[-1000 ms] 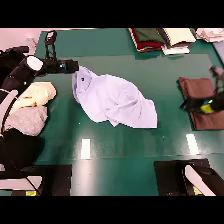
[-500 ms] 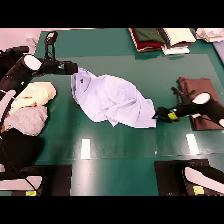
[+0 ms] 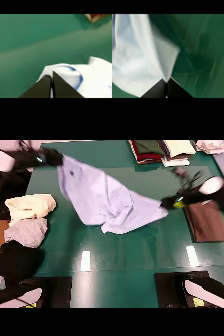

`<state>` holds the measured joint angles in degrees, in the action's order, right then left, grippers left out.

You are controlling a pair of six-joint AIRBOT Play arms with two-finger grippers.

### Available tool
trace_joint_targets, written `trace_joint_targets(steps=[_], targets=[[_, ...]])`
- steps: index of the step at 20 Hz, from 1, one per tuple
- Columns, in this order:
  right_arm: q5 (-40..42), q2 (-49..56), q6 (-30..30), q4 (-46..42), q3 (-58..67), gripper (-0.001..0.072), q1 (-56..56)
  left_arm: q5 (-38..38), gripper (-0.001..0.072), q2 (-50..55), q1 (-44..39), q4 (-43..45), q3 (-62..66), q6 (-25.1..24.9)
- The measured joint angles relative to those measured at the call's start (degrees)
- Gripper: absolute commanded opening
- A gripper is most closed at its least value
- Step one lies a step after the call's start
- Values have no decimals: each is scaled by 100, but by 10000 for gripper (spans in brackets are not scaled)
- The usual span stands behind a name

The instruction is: Fold the shirts.

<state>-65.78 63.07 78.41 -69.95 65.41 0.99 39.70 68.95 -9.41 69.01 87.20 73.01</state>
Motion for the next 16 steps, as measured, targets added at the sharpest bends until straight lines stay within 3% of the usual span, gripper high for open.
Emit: trace_joint_targets(steps=[9, 13, 16], targets=[[-479, -1875, 0, -299, 2673, 12, 1307, 127, 22, -2522, 2, 411, 988, -2], [-901, -1878, 0, -315, 3622, 11, 1705, 396, 22, -3067, 0, 411, 1047, 125], [-1290, -1473, 2, -310, 4249, 11, 1816, 1040, 22, -3001, 0, 409, 1029, 258]])
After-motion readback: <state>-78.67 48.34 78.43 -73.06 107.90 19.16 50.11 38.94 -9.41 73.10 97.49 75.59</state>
